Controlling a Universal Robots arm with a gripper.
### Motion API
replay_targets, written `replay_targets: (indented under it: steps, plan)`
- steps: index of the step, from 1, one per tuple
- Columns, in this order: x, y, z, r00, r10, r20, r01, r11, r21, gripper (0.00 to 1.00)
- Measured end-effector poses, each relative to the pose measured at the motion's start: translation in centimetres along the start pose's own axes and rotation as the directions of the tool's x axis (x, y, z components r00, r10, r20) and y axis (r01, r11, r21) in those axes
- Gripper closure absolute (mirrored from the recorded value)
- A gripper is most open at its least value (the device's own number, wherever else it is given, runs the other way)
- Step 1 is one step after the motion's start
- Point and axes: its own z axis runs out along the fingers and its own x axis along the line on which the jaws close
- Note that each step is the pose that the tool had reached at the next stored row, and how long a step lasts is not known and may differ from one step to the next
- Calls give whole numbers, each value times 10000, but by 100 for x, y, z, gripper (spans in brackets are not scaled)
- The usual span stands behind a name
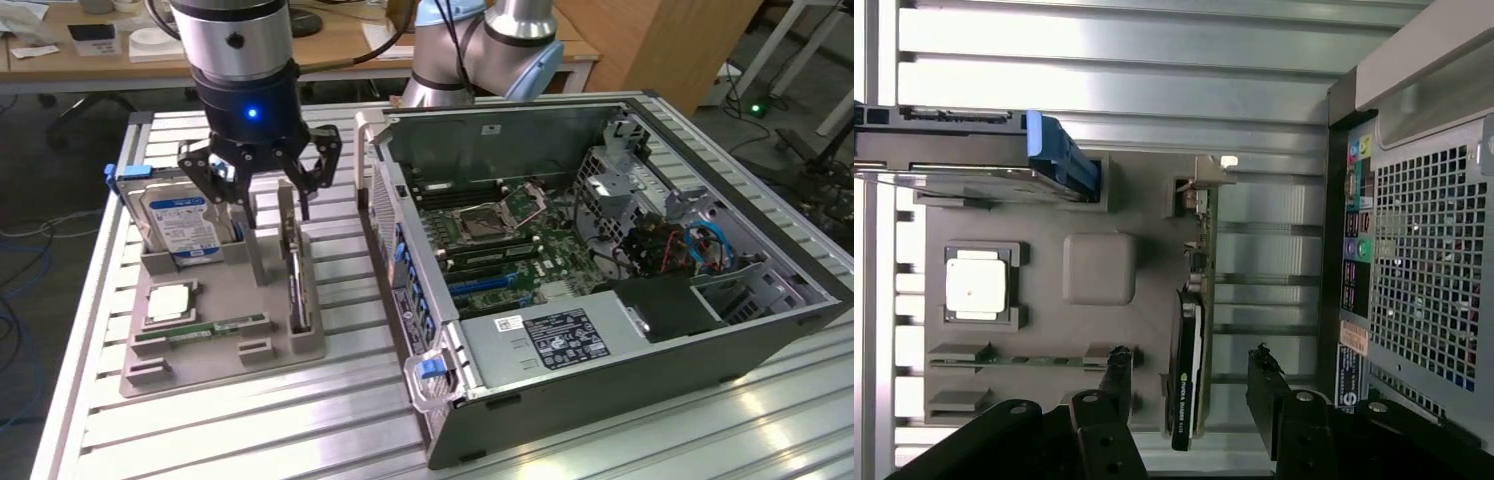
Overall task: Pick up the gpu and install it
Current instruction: 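Pick up the gpu and move the gpu toward the slot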
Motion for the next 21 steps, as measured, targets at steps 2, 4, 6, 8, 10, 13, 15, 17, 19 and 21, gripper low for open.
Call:
replay_targets:
  steps: [2,4,6,8,10,13,15,17,19,21]
  plan:
    - [-9,-1,3,10000,1,0,-1,10000,0,41]
    - [-11,-5,10,10000,1,-1,-1,10000,1,41]
    - [-14,-15,19,10000,0,0,0,10000,1,41]
    - [-15,-22,27,10000,1,0,-1,10000,1,41]
    - [-16,-25,36,10000,3,0,-3,10000,1,41]
    - [-22,-32,44,10000,0,-2,0,10000,2,41]
    - [-23,-35,51,10000,2,0,-2,10000,1,41]
    - [-26,-36,59,10000,2,1,-2,10000,1,41]
    - [-27,-38,67,10000,2,0,-2,10000,0,41]
    - [-28,-39,78,10000,2,0,-2,10000,0,41]
